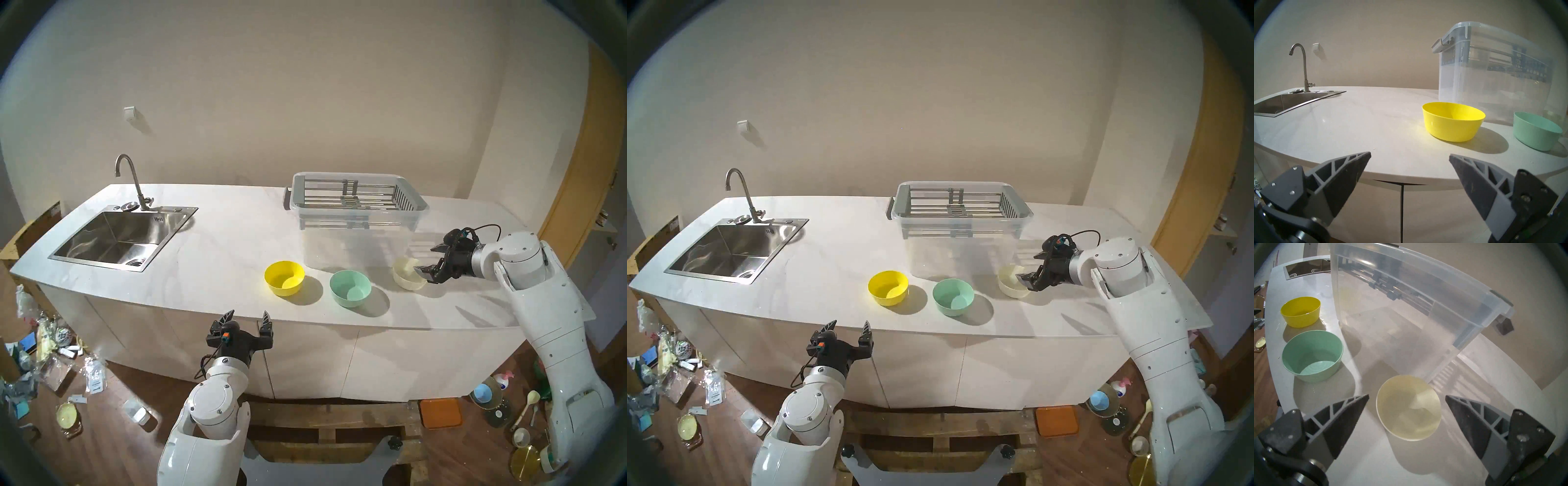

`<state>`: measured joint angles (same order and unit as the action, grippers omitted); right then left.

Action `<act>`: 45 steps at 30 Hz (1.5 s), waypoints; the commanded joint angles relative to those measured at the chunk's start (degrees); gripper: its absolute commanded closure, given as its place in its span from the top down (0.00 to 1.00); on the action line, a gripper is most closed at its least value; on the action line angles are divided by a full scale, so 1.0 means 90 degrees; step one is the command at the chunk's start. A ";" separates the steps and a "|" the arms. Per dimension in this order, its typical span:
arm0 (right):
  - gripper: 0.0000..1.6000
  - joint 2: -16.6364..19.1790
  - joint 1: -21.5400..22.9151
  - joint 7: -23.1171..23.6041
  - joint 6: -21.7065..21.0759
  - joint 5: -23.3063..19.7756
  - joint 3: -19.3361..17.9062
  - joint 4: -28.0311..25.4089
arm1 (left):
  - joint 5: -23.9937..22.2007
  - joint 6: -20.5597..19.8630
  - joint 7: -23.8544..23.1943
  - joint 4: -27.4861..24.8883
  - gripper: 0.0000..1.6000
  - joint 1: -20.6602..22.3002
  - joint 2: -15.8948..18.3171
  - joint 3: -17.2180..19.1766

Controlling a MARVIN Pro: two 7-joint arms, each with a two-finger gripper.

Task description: Place the plate or bowl neatly into the plate slot of the drying rack

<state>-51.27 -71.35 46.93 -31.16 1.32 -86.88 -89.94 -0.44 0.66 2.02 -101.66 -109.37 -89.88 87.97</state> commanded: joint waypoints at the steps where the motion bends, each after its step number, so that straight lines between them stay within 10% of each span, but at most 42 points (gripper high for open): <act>1: 1.00 -0.0015 -0.0035 -0.0049 0.0066 -0.0011 -0.0053 -0.0137 | -0.0016 0.0032 -0.0034 -0.0182 1.00 0.0023 0.0005 -0.0016; 45: 1.00 -0.0714 0.0377 -0.0379 0.0228 0.0210 0.0660 0.0726 | -0.0016 0.0034 -0.0030 -0.0178 1.00 0.0025 0.0005 -0.0017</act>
<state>-57.12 -70.49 43.47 -30.59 3.48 -80.71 -83.90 -0.45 0.65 2.02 -101.66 -109.39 -89.86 87.97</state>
